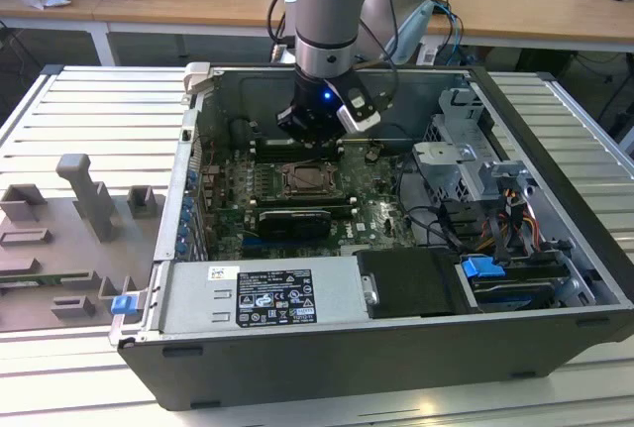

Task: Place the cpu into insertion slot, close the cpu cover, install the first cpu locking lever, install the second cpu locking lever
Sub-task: 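Install the first cpu locking lever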

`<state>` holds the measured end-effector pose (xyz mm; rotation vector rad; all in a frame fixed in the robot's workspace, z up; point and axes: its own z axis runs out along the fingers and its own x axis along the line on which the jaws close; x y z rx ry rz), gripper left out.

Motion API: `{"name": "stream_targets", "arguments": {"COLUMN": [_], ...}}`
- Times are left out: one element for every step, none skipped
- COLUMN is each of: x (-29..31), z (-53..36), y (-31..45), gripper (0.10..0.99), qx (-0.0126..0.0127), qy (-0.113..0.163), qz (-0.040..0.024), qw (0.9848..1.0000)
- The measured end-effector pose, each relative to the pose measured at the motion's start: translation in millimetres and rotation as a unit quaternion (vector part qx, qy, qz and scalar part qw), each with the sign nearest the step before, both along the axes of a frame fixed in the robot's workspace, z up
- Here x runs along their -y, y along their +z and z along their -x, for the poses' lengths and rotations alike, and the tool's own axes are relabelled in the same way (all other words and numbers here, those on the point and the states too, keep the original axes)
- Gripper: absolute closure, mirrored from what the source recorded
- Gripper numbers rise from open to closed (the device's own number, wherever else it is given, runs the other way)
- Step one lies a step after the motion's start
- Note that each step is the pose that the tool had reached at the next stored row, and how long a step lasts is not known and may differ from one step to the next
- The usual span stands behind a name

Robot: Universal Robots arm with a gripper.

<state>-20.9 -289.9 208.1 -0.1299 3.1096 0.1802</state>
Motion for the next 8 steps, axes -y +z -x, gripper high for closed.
{"name": "stream_targets", "arguments": {"x": [-0.1, -0.2, -0.2, -0.2, -0.2, -0.3, -0.3, -0.3], "z": [-0.1, -0.2, -0.2, -0.2, -0.3, -0.3, -0.2, -0.2], "y": [-0.5, -1.4, -1.8, -2.1, -2.5, -2.7, -3.1, -3.3], "gripper": [0.98, 0.98, 0.98, 0.98, 0.98, 0.98, 0.98, 0.98], "qx": [0.0, 0.0, 0.0, 0.0, 0.0, 0.0, 0.0, 0.0], "qy": [0.0, 0.0, 0.0, 0.0, 0.0, 0.0, 0.0, 0.0], "qz": [0.0001, 0.0003, 0.0005, 0.0007, 0.0015, 0.0023, 0.0034, 0.0045], "qw": [1.0, 1.0, 1.0, 1.0, 1.0, 1.0, 1.0, 1.0]}}
